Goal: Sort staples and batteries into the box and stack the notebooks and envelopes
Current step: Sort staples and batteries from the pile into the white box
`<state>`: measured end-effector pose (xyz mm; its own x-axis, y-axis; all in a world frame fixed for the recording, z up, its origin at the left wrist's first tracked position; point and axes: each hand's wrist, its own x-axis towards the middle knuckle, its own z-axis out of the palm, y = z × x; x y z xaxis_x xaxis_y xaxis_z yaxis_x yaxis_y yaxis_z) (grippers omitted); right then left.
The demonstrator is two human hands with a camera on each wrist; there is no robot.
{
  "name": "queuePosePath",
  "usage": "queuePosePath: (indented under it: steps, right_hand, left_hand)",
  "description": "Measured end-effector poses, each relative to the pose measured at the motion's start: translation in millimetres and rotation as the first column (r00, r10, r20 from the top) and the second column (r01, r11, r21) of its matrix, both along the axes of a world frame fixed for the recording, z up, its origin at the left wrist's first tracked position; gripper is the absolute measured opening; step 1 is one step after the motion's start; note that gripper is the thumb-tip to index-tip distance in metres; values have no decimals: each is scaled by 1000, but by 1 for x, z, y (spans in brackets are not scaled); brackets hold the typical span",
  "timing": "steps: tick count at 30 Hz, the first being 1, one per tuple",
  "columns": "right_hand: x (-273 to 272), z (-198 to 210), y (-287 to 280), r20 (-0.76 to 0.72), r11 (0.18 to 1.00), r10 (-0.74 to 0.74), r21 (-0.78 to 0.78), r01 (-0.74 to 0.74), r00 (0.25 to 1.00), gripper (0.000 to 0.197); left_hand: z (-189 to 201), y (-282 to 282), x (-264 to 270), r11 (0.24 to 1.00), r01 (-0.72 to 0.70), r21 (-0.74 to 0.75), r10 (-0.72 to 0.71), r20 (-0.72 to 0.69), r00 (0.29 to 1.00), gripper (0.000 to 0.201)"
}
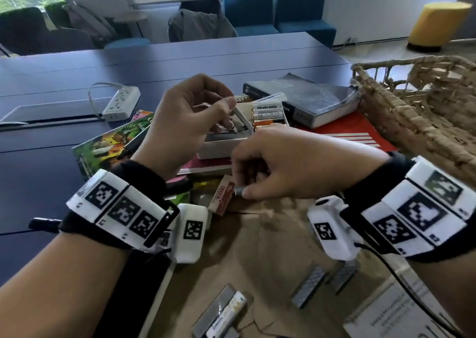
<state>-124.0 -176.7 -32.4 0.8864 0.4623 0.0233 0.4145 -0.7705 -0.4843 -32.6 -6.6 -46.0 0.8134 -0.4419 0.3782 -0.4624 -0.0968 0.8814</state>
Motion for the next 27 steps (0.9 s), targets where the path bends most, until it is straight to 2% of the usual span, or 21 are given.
queuePosePath:
  steps: [5, 12, 16, 21, 27]
  right_hand:
    - [2, 9, -13, 116, 973, -129, 208, 103, 985, 11]
    - [13, 6, -29, 249, 811, -436, 526, 258, 865, 16]
    - [16, -1, -30, 248, 786, -486, 542, 296, 838, 16]
    - [21, -6, -28, 239, 779, -493, 549, 302, 837, 16]
    - [22, -8, -30, 252, 782, -496, 546, 301, 831, 16]
  left_hand:
    - [-5, -2, 4, 996, -82, -36, 81, -16, 997, 13]
    - [-7, -5, 7, 988, -149, -36, 148, -34, 988, 13]
    - [-7, -9, 6, 984, -176, 16, 176, -1, 984, 17]
    - [-8, -10, 7, 978, -207, -14, 206, -25, 978, 18]
    - [-7, -10, 5, 986, -160, 54, 161, -17, 987, 34]
